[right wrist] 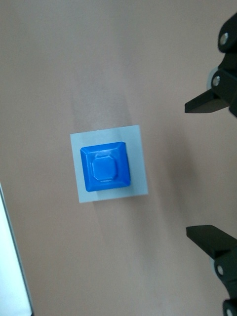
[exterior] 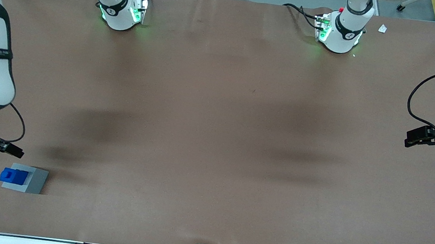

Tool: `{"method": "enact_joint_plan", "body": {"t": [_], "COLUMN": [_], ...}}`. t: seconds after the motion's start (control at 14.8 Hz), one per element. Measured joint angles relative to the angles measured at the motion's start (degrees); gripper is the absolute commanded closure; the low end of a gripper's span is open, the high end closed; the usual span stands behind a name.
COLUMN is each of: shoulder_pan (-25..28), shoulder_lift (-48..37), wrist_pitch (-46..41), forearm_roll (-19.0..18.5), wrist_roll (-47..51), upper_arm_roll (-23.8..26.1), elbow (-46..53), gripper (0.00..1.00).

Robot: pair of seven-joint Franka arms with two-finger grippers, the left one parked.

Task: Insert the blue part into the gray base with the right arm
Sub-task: 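Move the open right gripper over the blue part and lower it, then close the right gripper on the blue part's sides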

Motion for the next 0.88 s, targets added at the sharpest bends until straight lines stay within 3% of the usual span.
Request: {"method": "enact_joint_plan", "body": {"t": [0.34,0.88], "shoulder_pan": [-1.23,-1.39], "shoulder_lift": [3.5,6.99], "wrist_pitch": [7.71,8.96], "forearm_roll": [-0.21,-0.19], "wrist_roll": [-5.23,-5.61], "upper_arm_roll": [-0.05,0.73], "elbow": [0.31,6.19], "gripper": [0.0,0.0]}}
